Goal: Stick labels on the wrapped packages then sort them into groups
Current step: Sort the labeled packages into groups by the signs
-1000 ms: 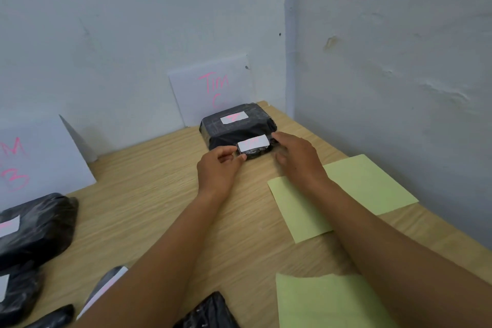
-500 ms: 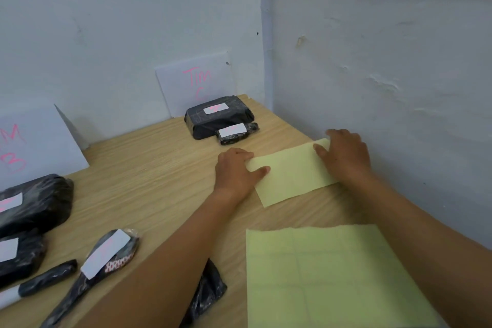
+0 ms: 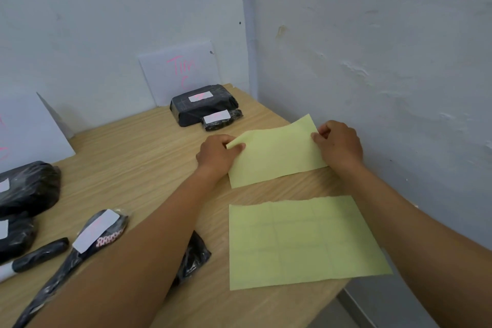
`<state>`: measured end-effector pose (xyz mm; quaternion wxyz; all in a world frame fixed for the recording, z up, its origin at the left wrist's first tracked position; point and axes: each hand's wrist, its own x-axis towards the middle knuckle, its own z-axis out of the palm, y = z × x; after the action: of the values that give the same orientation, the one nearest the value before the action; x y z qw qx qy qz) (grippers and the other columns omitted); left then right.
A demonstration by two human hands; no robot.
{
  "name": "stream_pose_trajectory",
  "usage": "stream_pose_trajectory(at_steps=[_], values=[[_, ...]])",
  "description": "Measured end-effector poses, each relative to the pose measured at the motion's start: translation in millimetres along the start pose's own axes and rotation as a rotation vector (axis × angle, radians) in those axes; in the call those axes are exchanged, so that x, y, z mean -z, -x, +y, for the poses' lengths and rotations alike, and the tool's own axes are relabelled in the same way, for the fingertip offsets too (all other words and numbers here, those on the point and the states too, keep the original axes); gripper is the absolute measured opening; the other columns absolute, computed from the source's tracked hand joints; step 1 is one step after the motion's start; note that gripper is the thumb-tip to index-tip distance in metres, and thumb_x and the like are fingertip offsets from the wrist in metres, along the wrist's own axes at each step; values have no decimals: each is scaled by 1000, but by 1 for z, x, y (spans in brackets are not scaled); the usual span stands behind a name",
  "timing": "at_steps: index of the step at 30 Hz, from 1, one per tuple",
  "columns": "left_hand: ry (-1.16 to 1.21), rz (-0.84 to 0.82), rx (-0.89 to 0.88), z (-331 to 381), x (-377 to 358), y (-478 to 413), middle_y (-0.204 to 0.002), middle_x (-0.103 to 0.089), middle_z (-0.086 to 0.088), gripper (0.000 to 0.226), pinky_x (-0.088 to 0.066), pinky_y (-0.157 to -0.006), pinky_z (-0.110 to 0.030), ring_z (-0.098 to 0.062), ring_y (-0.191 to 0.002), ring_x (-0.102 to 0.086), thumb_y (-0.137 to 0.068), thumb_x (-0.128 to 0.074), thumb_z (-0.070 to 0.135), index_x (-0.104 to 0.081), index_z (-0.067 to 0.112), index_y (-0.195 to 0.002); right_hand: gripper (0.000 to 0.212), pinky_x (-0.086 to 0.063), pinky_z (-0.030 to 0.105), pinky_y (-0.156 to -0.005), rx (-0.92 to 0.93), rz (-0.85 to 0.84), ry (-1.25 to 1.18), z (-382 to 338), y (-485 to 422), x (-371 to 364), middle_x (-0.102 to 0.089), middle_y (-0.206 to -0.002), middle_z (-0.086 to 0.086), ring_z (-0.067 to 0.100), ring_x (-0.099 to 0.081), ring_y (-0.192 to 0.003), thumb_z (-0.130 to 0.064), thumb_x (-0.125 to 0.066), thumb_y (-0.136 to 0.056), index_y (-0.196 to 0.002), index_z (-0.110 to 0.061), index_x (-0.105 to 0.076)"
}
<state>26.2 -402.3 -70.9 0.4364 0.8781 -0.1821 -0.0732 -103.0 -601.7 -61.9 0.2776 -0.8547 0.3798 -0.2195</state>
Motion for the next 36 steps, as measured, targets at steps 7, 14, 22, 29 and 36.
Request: stream_pose_trajectory(at_steps=[7, 14, 22, 29, 36], values=[[188, -21, -88, 10, 30, 29, -102, -69, 0, 25, -53, -83, -31, -16, -92, -64, -85, -70, 25, -69, 16, -108, 14, -47, 32, -76, 35, 90, -239, -4, 29, 24, -62, -85, -5, 17, -59, -84, -31, -62, -89, -93, -18, -65], [40, -172, -98, 8, 45, 67, -100, -70, 12, 42, -43, -98, -49, -15, -100, -62, -59, -76, 55, -72, 32, -94, 12, -40, 28, -70, 30, 77, -223, 3, 78, 51, -60, -80, -6, 17, -58, -82, -28, -64, -88, -94, -17, -66], [-428, -202, -212, 5, 37, 117, -102, -59, 20, 28, -19, -82, -35, -6, -95, -49, -80, -65, 52, -67, 35, -102, 21, -38, 29, -71, 13, 100, -39, 47, 152, 56, -59, -81, -6, 16, -54, -82, -30, -61, -89, -107, -20, -65], [-604, -142, -267, -11, 32, 137, -125, -52, 9, 46, -17, -104, -42, -13, -119, -46, -84, -58, 55, -54, 35, -125, 36, -40, 40, -85, 204, 149, 271, 46, 183, 45, -55, -122, 5, 28, -51, -109, -32, -58, -90, -122, -16, -60], [-533, -262, -358, -13, 26, 139, -138, -42, 6, 45, -31, -103, -35, -16, -128, -34, -94, -51, 40, -47, 26, -137, 31, -32, 36, -93, 389, -27, 289, 43, 195, 31, -57, -131, -4, 20, -45, -121, -39, -49, -95, -119, -27, -65]])
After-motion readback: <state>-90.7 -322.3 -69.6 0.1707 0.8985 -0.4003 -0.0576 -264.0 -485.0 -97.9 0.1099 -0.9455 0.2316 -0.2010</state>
